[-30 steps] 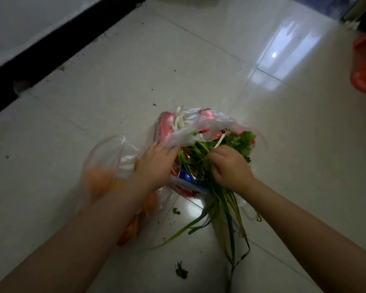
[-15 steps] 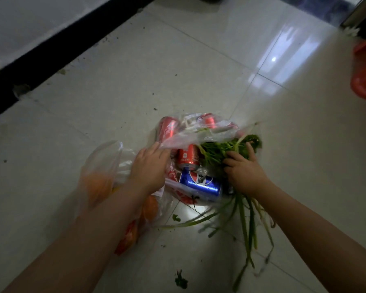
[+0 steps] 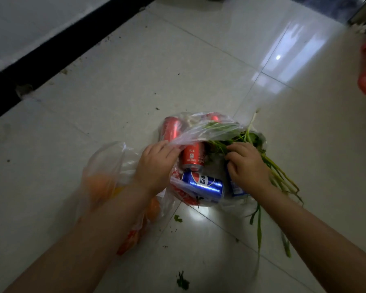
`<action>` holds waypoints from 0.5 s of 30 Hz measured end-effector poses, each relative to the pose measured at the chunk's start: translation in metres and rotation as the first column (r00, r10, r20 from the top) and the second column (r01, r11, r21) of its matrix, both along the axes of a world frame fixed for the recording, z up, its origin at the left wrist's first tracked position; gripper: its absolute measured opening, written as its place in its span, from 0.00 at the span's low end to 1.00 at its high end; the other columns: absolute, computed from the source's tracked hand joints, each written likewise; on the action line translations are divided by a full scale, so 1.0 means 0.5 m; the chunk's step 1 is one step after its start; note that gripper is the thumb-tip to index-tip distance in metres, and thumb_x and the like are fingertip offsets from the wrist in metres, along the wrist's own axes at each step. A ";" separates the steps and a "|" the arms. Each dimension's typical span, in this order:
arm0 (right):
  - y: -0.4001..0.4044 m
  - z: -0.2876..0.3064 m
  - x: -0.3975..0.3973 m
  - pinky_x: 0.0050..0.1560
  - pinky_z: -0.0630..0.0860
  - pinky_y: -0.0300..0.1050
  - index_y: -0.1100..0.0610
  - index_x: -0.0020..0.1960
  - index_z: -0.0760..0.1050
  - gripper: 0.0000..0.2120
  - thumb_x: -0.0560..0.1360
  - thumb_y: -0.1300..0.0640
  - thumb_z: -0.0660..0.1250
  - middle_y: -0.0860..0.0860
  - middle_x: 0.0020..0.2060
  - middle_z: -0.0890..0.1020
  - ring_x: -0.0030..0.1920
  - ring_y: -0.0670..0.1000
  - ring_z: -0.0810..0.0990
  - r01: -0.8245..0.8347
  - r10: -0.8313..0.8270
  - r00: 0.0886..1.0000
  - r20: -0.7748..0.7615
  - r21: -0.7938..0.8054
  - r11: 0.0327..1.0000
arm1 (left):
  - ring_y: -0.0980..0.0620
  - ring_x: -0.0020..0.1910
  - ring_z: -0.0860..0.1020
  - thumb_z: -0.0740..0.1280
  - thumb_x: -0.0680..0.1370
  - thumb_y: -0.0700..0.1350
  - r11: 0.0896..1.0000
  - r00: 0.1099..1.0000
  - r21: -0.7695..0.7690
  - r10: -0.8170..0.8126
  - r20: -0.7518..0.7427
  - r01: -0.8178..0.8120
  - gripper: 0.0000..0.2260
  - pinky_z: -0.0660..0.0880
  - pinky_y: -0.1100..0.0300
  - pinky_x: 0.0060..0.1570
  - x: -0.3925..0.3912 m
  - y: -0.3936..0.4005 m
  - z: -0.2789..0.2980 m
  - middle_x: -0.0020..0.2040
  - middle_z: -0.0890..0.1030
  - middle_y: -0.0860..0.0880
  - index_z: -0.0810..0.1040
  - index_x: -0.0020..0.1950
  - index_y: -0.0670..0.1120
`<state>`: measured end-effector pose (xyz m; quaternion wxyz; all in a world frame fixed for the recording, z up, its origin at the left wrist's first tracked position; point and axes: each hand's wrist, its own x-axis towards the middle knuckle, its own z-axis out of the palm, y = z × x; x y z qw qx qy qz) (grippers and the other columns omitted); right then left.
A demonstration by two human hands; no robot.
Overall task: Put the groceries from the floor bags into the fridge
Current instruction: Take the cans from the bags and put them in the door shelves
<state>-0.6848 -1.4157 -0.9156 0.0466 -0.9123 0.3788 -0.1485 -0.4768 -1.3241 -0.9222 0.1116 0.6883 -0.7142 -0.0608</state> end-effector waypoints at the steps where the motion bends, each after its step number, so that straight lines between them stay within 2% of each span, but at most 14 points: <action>1: 0.019 0.008 0.007 0.48 0.77 0.47 0.65 0.34 0.79 0.12 0.68 0.61 0.59 0.61 0.38 0.84 0.44 0.58 0.80 0.031 -0.033 0.996 0.082 0.024 0.999 | 0.42 0.47 0.84 0.65 0.66 0.40 0.999 1.000 -0.039 -0.014 0.013 0.015 0.16 0.78 0.46 0.49 0.001 -0.001 0.006 0.46 0.85 0.43 0.82 0.52 0.40; 3: 0.046 0.007 0.027 0.46 0.74 0.46 0.67 0.38 0.79 0.12 0.68 0.62 0.59 0.62 0.39 0.83 0.45 0.55 0.76 -0.020 0.009 0.985 0.174 0.062 0.998 | 0.44 0.43 0.83 0.57 0.68 0.42 0.997 0.999 -0.073 -0.028 0.025 0.030 0.18 0.78 0.51 0.47 0.005 -0.002 0.011 0.42 0.85 0.44 0.83 0.48 0.40; 4: 0.054 0.001 0.038 0.45 0.76 0.46 0.67 0.40 0.80 0.12 0.68 0.63 0.59 0.62 0.39 0.83 0.44 0.56 0.77 -0.082 0.068 0.988 0.138 0.097 0.992 | 0.45 0.40 0.82 0.56 0.68 0.42 0.998 1.000 -0.058 -0.015 0.027 0.016 0.17 0.78 0.53 0.45 0.006 -0.003 0.012 0.40 0.84 0.44 0.83 0.46 0.41; 5: 0.057 -0.004 0.051 0.44 0.79 0.47 0.66 0.45 0.81 0.12 0.67 0.64 0.61 0.62 0.42 0.83 0.44 0.58 0.80 -0.134 0.128 0.991 0.042 0.194 0.972 | 0.45 0.37 0.81 0.56 0.68 0.42 0.999 0.999 -0.046 0.004 0.036 -0.002 0.17 0.78 0.56 0.42 0.006 -0.002 0.014 0.37 0.83 0.45 0.83 0.44 0.41; 6: 0.058 -0.006 0.064 0.48 0.80 0.50 0.64 0.52 0.80 0.14 0.69 0.65 0.62 0.62 0.49 0.83 0.49 0.60 0.80 -0.135 0.166 0.983 -0.071 0.327 0.936 | 0.45 0.35 0.80 0.56 0.68 0.42 0.999 0.999 -0.037 0.021 0.045 -0.019 0.16 0.76 0.57 0.39 0.006 -0.001 0.015 0.35 0.82 0.45 0.82 0.42 0.42; 8: 0.061 -0.031 0.084 0.59 0.73 0.51 0.59 0.65 0.71 0.19 0.74 0.61 0.63 0.59 0.63 0.74 0.61 0.60 0.74 0.015 0.164 0.941 -0.295 0.522 0.853 | 0.45 0.33 0.79 0.59 0.67 0.42 0.997 0.995 -0.045 0.064 0.071 -0.061 0.12 0.75 0.59 0.35 0.005 0.000 0.017 0.33 0.81 0.46 0.82 0.39 0.42; 9: 0.063 -0.044 0.093 0.60 0.71 0.50 0.58 0.68 0.68 0.21 0.75 0.58 0.62 0.58 0.66 0.71 0.63 0.59 0.72 0.088 0.156 0.917 -0.367 0.567 0.819 | 0.45 0.32 0.79 0.64 0.66 0.41 0.995 0.992 -0.055 0.087 0.086 -0.082 0.08 0.75 0.59 0.35 0.002 -0.001 0.021 0.32 0.81 0.45 0.81 0.38 0.42; 10: 0.065 -0.053 0.099 0.60 0.71 0.49 0.58 0.69 0.65 0.22 0.75 0.56 0.62 0.58 0.67 0.70 0.63 0.59 0.71 0.125 0.153 0.904 -0.400 0.589 0.798 | 0.45 0.32 0.79 0.69 0.63 0.38 0.994 0.991 -0.060 0.099 0.085 -0.094 0.06 0.75 0.58 0.34 0.000 -0.003 0.023 0.32 0.81 0.45 0.81 0.38 0.42; 11: 0.067 -0.060 0.103 0.61 0.71 0.49 0.58 0.69 0.64 0.24 0.74 0.55 0.64 0.58 0.67 0.70 0.63 0.60 0.71 0.139 0.153 0.900 -0.408 0.600 0.788 | 0.44 0.32 0.79 0.73 0.59 0.36 0.993 0.991 -0.057 0.105 0.082 -0.100 0.09 0.75 0.58 0.34 -0.004 -0.006 0.025 0.32 0.81 0.45 0.81 0.38 0.41; 15: 0.082 -0.074 0.101 0.63 0.67 0.52 0.58 0.69 0.60 0.31 0.70 0.53 0.69 0.59 0.65 0.71 0.63 0.59 0.70 0.193 0.168 0.842 -0.512 0.579 0.792 | 0.45 0.32 0.79 0.78 0.54 0.35 0.993 0.989 -0.008 0.115 0.098 -0.114 0.14 0.75 0.58 0.33 -0.010 -0.003 0.023 0.31 0.80 0.46 0.81 0.36 0.43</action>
